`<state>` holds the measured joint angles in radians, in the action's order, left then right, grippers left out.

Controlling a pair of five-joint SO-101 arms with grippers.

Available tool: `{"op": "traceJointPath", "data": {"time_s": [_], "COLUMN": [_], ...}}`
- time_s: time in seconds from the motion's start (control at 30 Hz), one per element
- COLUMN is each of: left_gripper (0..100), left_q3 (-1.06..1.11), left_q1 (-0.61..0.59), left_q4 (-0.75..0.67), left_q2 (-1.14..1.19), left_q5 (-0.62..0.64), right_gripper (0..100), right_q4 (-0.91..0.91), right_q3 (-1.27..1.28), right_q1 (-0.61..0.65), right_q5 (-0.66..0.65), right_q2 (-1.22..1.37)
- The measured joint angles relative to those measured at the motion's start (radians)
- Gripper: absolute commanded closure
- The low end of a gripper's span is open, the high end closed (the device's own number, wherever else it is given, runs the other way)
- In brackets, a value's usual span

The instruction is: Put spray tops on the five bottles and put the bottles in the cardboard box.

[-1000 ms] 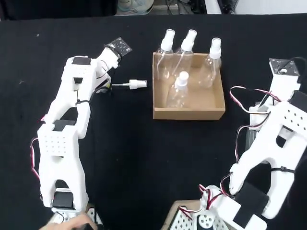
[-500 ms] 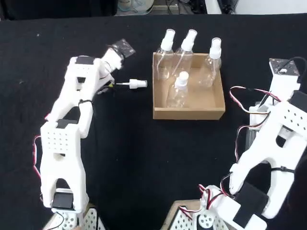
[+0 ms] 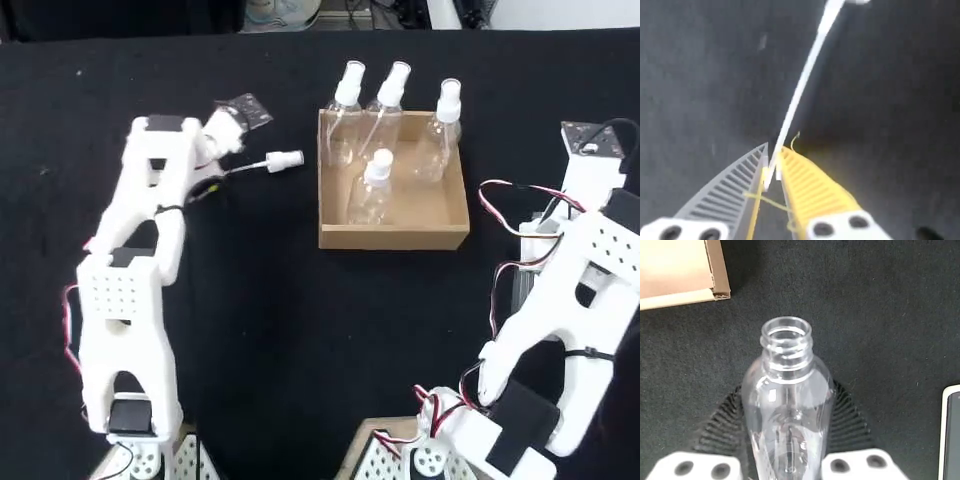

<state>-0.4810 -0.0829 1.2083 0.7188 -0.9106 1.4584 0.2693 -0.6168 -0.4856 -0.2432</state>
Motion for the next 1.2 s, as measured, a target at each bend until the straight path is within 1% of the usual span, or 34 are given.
{"op": "traceJointPath", "data": {"time_s": [0.13,0.23,0.3,0.4,0.5,0.6,0.7,0.9,1.13,1.2], "left_gripper": [97,96,93,83,76,76,75,75,75,75], "left_q3": [0.0,0.0,0.0,-0.017,-0.068,-0.109,-0.126,-0.107,0.011,0.021], "left_q1": [-0.054,-0.072,-0.077,-0.078,-0.078,-0.078,-0.074,-0.023,0.014,0.021], "left_q4": [0.106,0.127,0.133,0.13,0.13,0.13,0.115,-0.023,-0.33,-0.367], "left_q2": [-0.028,-0.038,-0.041,-0.041,-0.041,-0.041,-0.041,-0.041,-0.041,-0.041], "left_q5": [-0.075,-0.094,-0.097,-0.1,-0.1,-0.097,-0.048,0.052,0.18,0.203], "right_gripper": [98.7,98.7,98.7,98.7,98.7,98.7,98.7,98.7,98.7,98.7], "right_q4": [0.0,-0.011,-0.011,-0.011,-0.011,-0.011,-0.011,-0.011,-0.011,-0.011], "right_q3": [0.0,0.0,0.0,0.0,0.0,0.0,0.0,0.0,0.0,0.0], "right_q1": [0.0,0.0,0.0,0.0,0.0,0.0,0.0,0.0,0.0,0.0], "right_q5": [0.0,0.0,0.0,0.0,0.0,0.0,0.0,0.0,0.0,0.0], "right_q2": [0.0,0.0,0.0,0.0,0.0,0.0,0.0,0.0,0.0,0.0]}}
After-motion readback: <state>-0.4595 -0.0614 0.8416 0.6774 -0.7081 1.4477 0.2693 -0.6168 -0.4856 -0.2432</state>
